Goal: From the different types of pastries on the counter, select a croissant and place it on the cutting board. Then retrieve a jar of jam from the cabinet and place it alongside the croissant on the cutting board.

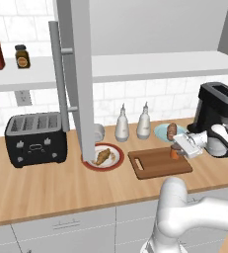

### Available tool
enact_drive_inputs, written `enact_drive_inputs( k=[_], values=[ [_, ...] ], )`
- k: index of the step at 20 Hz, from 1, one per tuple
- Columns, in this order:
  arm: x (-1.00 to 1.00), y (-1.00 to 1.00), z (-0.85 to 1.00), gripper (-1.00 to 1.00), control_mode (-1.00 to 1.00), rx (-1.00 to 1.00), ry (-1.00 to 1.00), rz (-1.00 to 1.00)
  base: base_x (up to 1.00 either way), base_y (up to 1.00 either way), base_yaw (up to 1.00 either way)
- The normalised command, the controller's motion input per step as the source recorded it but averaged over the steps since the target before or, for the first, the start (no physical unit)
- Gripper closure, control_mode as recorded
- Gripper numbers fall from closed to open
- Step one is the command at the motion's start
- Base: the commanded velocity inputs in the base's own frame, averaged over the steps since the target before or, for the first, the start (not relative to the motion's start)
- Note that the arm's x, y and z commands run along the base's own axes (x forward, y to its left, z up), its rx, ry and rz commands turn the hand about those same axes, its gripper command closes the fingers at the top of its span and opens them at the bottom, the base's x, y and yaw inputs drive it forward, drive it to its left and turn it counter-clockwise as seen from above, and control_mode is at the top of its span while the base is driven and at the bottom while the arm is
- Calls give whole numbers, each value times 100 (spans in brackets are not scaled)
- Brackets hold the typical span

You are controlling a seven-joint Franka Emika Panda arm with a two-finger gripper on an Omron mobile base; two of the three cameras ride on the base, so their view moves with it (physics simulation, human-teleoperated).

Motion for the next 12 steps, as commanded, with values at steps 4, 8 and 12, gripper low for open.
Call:
enact_drive_inputs(
  k=[4, 8, 12],
  values=[
    [0, 0, -2, -100, -100, 0, 0, 0, 0, 0, 0],
    [0, 0, 0, -100, -100, 0, 0, 0, 0, 0, 0],
    [0, 0, 0, -100, -100, 1, 0, 0, 0, 0, 0]
  ],
)
